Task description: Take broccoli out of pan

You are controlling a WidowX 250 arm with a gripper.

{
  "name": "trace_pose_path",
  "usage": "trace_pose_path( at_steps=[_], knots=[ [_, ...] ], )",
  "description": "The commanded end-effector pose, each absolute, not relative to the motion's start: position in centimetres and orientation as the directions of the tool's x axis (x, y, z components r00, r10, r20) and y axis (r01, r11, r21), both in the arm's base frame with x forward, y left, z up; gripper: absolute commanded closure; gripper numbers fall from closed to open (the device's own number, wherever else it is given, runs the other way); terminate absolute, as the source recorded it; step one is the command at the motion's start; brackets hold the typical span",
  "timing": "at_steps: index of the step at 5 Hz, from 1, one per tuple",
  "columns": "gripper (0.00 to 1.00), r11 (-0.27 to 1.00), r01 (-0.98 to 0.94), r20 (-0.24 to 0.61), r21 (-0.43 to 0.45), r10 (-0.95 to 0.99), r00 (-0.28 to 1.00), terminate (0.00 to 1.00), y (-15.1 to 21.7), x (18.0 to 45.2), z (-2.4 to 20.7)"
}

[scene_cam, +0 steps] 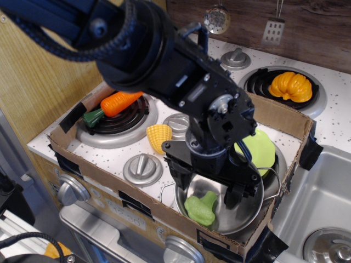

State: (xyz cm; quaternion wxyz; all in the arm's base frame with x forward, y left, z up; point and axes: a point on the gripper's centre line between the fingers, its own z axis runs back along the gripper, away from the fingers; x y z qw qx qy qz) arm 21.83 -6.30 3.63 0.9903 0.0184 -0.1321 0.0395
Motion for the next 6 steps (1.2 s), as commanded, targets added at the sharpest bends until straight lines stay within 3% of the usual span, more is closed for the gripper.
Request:
trace_pose_path(
  at_steps=[1, 4, 5, 6],
  knots=[
    [0.00, 0.993, -0.117, 0.322, 0.034, 0.100, 0.941, 0.00, -7.4, 22.1, 3.0],
    [0.00, 0.990, -0.120, 0.386, 0.068, 0.085, 0.919, 0.00, -7.9, 21.8, 1.1],
    [1.00, 0.988, -0.125, 0.363, 0.095, 0.082, 0.928, 0.00, -7.9, 22.0, 1.7],
    [1.00, 0.984, -0.115, 0.328, 0.137, 0.065, 0.942, 0.00, -7.5, 22.2, 3.7]
  ],
)
